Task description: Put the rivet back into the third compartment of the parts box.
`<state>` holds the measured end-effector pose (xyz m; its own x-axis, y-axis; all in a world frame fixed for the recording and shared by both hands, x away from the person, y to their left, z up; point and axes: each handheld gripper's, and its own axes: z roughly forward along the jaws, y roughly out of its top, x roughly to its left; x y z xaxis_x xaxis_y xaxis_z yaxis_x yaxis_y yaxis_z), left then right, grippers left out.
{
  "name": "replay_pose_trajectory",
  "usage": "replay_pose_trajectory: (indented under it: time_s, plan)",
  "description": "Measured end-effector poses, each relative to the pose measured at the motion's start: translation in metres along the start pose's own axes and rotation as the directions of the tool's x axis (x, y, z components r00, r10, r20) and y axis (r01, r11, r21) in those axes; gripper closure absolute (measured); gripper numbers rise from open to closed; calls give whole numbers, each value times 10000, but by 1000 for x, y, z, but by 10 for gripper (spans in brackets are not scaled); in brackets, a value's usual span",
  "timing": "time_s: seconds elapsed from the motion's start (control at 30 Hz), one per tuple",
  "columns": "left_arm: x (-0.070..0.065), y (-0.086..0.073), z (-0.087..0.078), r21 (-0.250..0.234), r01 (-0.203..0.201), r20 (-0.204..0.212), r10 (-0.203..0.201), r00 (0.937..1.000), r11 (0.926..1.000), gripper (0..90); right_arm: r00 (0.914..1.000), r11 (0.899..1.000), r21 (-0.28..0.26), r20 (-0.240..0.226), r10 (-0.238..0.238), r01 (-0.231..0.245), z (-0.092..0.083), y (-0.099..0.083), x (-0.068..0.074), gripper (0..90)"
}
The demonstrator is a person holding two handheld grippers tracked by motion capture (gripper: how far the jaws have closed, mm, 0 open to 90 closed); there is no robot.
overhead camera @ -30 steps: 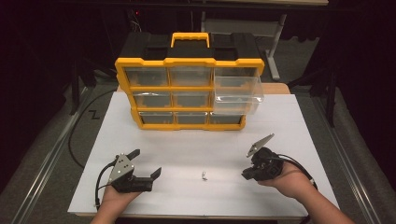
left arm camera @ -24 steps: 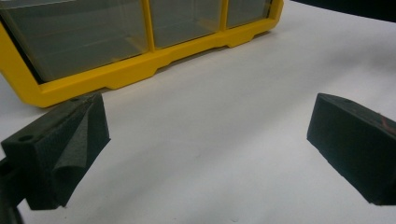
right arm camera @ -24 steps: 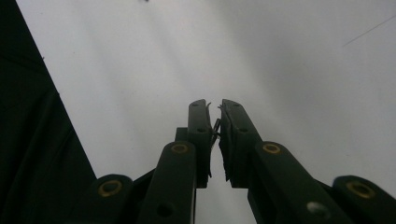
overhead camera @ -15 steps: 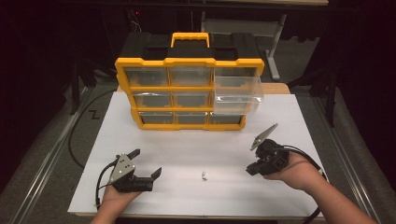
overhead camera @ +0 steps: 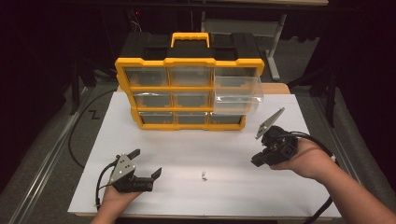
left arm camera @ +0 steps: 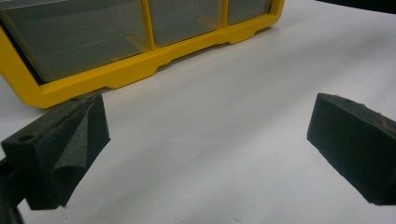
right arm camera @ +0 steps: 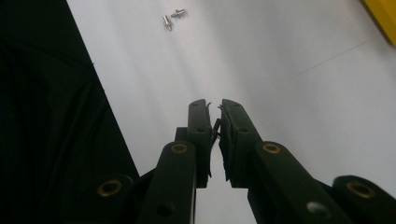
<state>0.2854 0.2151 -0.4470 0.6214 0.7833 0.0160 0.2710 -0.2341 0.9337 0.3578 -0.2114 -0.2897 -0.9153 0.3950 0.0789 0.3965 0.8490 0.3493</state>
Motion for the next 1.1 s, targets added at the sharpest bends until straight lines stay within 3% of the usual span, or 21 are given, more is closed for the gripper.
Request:
replay_pose_trajectory:
  time_s: [0.27,1.1]
  plan:
    - [0,0,-2,-45,-52,32,53,10000,10000,4,9990,9993,5,-223,-376,376,-18,12,1,844]
    - [-2,0,0,-21,-99,265,100,9996,9999,4,9992,9993,64,99,-378,377,-84,45,-4,844]
